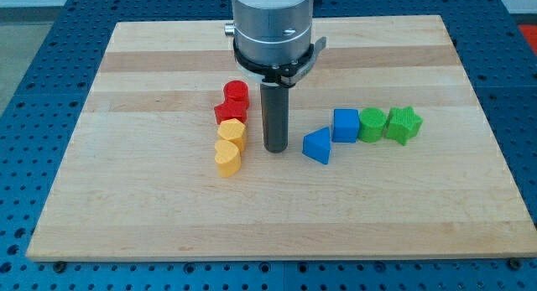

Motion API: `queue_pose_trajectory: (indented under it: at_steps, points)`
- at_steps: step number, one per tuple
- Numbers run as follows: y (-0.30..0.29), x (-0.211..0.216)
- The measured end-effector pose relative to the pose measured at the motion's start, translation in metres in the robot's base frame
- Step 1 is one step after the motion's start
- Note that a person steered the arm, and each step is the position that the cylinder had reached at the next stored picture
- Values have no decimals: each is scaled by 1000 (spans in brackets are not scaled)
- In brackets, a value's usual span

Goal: Move the blue tringle a bit up

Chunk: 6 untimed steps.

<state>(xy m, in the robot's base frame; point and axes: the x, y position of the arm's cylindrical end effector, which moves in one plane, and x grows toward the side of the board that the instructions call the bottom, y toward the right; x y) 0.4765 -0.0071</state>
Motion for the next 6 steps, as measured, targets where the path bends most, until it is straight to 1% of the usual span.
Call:
queue_pose_trajectory:
  at_steps: [2,3,6]
  points:
    - [0,19]
    - [9,30]
    - [72,36]
